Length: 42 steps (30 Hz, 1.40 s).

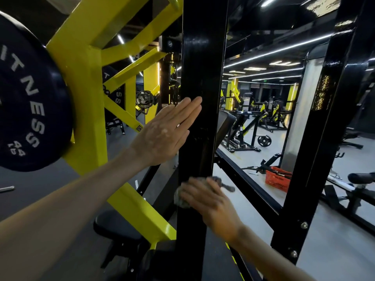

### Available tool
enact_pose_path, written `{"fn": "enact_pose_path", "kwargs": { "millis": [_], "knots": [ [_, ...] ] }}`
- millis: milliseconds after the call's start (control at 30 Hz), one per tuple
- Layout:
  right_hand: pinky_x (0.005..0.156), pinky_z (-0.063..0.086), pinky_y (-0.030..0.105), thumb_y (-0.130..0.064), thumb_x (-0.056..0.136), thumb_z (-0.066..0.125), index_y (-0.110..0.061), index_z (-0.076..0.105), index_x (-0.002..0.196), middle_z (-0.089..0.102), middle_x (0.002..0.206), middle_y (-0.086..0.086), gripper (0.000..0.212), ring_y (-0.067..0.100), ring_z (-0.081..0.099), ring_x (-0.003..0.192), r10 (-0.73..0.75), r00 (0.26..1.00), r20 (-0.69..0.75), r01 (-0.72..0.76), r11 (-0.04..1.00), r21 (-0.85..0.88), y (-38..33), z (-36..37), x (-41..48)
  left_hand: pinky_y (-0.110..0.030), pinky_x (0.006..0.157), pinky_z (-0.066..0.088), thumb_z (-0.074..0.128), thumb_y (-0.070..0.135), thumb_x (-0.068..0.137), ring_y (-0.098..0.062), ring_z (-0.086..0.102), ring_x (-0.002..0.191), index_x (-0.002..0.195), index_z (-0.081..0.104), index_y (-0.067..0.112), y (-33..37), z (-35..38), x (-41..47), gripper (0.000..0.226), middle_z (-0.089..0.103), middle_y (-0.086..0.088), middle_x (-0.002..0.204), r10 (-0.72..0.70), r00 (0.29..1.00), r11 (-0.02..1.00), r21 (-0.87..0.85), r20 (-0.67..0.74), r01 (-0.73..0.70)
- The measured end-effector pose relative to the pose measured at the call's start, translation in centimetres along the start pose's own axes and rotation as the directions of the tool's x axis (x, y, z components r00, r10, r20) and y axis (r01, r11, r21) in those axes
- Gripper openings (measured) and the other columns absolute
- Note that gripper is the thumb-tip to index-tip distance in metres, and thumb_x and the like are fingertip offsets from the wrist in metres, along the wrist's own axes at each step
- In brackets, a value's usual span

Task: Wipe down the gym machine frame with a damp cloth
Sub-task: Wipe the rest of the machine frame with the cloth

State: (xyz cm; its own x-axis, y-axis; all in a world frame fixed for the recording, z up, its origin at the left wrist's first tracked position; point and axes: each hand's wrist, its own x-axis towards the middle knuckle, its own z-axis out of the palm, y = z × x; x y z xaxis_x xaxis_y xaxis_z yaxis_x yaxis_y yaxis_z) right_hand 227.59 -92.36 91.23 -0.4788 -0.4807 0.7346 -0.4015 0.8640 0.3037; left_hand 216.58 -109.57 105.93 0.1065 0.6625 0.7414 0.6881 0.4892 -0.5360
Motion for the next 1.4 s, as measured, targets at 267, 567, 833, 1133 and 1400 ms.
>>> {"fn": "enact_pose_path", "kwargs": {
  "millis": [267, 567, 833, 1133, 1400],
  "knots": [
    [0.121, 0.014, 0.038, 0.003, 0.085, 0.071, -0.002, 0.061, 0.129, 0.056, 0.139, 0.012, 0.046, 0.029, 0.041, 0.138, 0.153, 0.947, -0.281, -0.172, 0.984, -0.041, 2.7, -4.1, 6.8, -0.039, 0.121, 0.018, 0.037, 0.014, 0.106, -0.028, 0.016, 0.152, 0.155, 0.022, 0.001, -0.1, -0.2, -0.2, 0.053, 0.019, -0.015, 0.163, 0.014, 1.000, 0.999, 0.030, 0.015, -0.014],
    [0.120, 0.021, 0.040, -0.013, 0.107, 0.032, -0.006, 0.062, 0.130, 0.055, 0.142, 0.009, 0.039, 0.026, 0.038, 0.141, -0.089, 0.989, 0.120, 0.094, 0.995, -0.044, -1.6, 2.9, -5.0, -0.036, 0.121, 0.014, 0.041, 0.013, 0.102, -0.027, 0.024, 0.149, 0.152, 0.029, 0.001, 2.0, 0.4, -3.1, 0.053, 0.028, -0.015, 0.160, 0.057, 0.997, 0.998, 0.020, 0.044, -0.058],
    [0.112, 0.033, 0.045, -0.010, 0.101, 0.045, -0.010, 0.062, 0.130, 0.056, 0.141, 0.007, 0.034, 0.026, 0.044, 0.137, -0.124, 0.992, 0.005, 0.124, 0.984, -0.130, 1.3, -1.1, 0.6, -0.036, 0.120, 0.014, 0.047, 0.007, 0.098, -0.026, 0.026, 0.148, 0.153, 0.027, 0.003, 1.8, 0.0, -4.2, 0.058, 0.025, -0.013, 0.161, 0.099, 0.990, 0.994, 0.037, 0.102, -0.103],
    [0.116, 0.027, 0.053, -0.004, 0.086, 0.069, -0.007, 0.061, 0.130, 0.056, 0.140, 0.012, 0.045, 0.035, 0.043, 0.136, 0.092, 0.936, -0.341, -0.158, 0.973, -0.170, 4.3, -5.9, 11.0, -0.035, 0.122, 0.017, 0.036, 0.014, 0.102, -0.024, 0.022, 0.150, 0.155, 0.024, 0.002, 2.7, -0.1, -8.7, 0.055, 0.021, -0.009, 0.163, -0.206, 0.967, 0.974, -0.060, 0.150, 0.217],
    [0.121, 0.017, 0.043, -0.001, 0.092, 0.064, -0.006, 0.053, 0.137, 0.049, 0.146, 0.012, 0.047, 0.030, 0.036, 0.142, 0.044, 0.988, -0.145, -0.056, 0.995, -0.084, -0.3, 1.2, 0.2, -0.039, 0.120, 0.024, 0.028, 0.017, 0.102, -0.023, 0.025, 0.149, 0.154, 0.026, 0.002, 5.5, 1.9, -13.4, 0.054, 0.026, -0.011, 0.162, -0.196, 0.928, 0.967, -0.092, 0.317, 0.236]
  ]
}}
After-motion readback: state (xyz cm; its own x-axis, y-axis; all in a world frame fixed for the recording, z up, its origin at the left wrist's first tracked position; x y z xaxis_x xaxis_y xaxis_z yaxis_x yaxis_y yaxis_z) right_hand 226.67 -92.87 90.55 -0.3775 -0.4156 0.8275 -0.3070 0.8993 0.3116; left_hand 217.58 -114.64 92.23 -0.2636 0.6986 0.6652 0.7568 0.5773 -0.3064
